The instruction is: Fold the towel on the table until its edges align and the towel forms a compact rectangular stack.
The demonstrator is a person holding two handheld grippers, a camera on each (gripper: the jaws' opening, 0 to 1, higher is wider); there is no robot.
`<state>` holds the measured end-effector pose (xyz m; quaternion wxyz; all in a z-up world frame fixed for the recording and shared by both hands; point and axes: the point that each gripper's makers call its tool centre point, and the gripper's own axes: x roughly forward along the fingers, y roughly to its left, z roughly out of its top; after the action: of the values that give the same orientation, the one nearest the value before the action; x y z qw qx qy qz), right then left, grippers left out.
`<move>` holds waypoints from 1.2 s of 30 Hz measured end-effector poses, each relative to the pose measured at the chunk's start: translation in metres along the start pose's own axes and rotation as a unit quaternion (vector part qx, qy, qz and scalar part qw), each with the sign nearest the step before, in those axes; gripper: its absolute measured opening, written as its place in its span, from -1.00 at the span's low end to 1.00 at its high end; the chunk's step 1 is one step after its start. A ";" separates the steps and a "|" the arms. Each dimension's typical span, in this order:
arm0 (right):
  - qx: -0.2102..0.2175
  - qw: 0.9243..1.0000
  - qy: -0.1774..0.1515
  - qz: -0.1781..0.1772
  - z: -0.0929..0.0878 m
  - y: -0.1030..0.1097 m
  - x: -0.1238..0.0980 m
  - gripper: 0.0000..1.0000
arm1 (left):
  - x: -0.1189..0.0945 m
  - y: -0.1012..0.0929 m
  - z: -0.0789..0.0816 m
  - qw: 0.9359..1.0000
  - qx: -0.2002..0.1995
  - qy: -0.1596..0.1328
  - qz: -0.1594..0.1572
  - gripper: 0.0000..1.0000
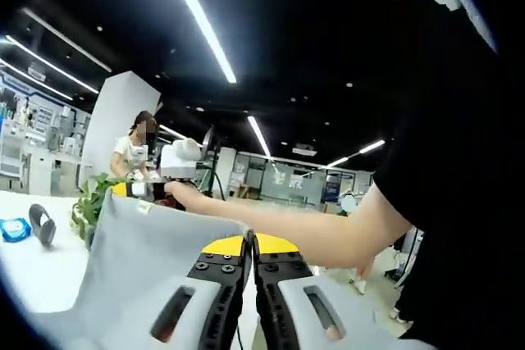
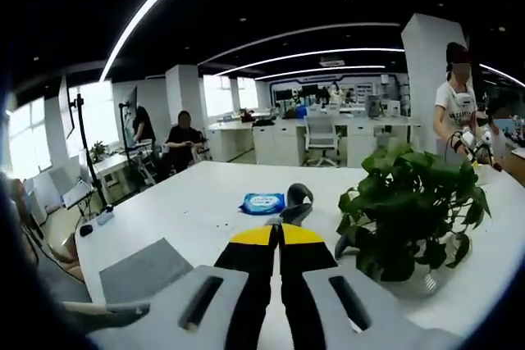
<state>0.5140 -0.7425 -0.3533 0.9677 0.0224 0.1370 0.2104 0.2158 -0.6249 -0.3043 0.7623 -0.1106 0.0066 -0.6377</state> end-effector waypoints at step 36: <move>0.005 0.985 0.033 0.170 0.001 0.200 0.111 -1.00 | -0.220 0.074 0.004 0.962 0.017 -0.018 0.271 -0.95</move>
<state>0.5313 -0.5145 -0.3603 0.9125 0.0434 0.1643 0.3721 0.2474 -0.3979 -0.3428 0.9085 -0.1032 0.0113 -0.4049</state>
